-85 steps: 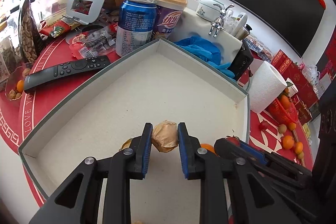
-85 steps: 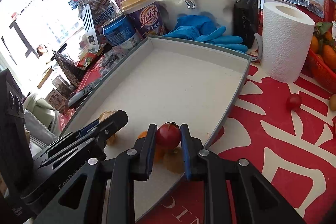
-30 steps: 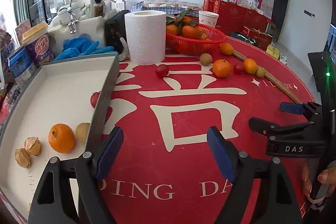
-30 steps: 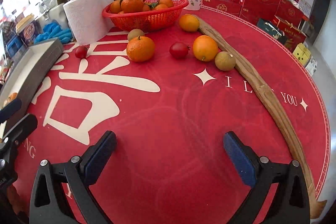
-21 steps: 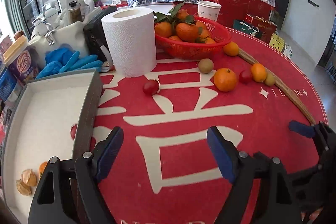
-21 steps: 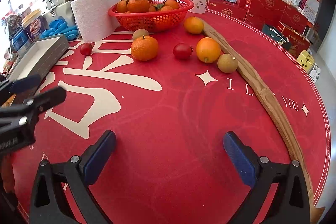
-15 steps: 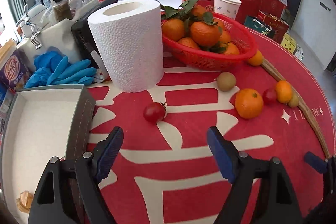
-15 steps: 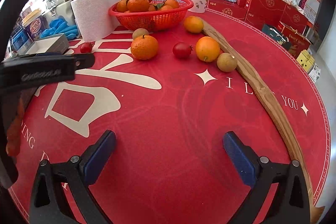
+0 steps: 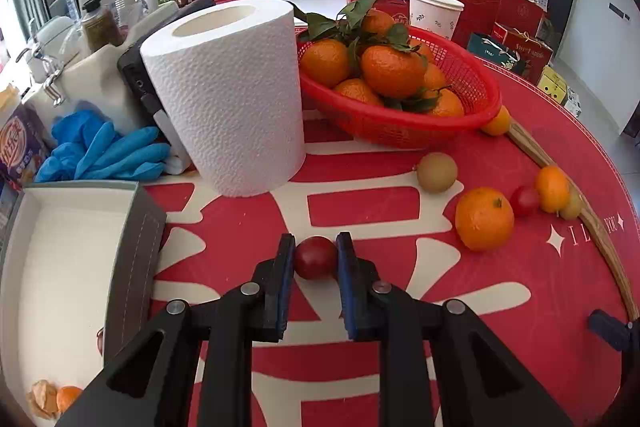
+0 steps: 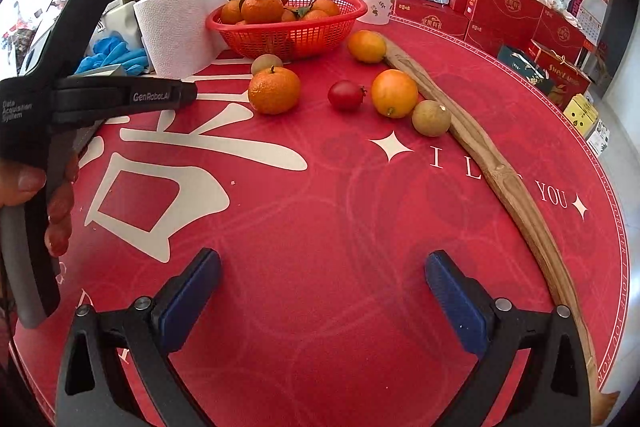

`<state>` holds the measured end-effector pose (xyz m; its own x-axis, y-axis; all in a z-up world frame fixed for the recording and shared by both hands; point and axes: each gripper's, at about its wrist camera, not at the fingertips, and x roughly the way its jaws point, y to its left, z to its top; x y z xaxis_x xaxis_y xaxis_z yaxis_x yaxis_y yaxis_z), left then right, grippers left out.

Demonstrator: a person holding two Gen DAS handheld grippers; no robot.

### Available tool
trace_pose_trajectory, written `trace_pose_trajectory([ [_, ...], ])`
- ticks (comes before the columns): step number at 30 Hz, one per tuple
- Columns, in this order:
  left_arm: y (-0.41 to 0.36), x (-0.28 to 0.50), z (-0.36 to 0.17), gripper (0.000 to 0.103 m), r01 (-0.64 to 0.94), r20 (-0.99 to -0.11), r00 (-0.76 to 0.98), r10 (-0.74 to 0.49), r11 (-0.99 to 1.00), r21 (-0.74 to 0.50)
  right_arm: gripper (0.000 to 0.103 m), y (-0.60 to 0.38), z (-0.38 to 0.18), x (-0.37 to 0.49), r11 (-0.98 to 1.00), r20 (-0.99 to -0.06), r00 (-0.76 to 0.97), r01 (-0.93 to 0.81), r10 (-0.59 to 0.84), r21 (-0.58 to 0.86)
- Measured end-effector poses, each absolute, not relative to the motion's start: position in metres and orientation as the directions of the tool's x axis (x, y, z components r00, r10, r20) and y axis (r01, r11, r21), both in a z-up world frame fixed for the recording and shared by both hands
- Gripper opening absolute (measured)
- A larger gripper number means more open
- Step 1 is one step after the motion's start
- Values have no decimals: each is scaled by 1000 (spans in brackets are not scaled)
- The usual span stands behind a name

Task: Organize fruits
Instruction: 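Grasp a red cherry tomato with the left tool, then grasp a mandarin orange with the right tool while the left tool holds the tomato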

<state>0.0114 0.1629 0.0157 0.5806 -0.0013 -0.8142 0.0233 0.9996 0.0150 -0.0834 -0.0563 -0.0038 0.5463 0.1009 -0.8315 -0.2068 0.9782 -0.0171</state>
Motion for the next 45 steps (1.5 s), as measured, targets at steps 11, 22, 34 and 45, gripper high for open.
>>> trace_pose_trajectory([
  [11, 186, -73, 13, 24, -28, -785, 619, -1, 999, -23, 103, -57, -3, -83, 978, -830, 548, -206, 101, -17],
  [22, 187, -81, 12, 24, -19, -779, 625, -55, 996, -85, 103, -23, -2, -45, 966, -854, 505, -258, 123, -14],
  [34, 190, -86, 12, 24, -21, -776, 626, -68, 994, -104, 88, 21, -2, 15, 976, -829, 548, -216, 107, -17],
  [45, 190, -85, 12, 24, -22, -777, 626, -67, 994, -104, 38, -9, 6, -26, 976, -822, 548, -216, 155, 40],
])
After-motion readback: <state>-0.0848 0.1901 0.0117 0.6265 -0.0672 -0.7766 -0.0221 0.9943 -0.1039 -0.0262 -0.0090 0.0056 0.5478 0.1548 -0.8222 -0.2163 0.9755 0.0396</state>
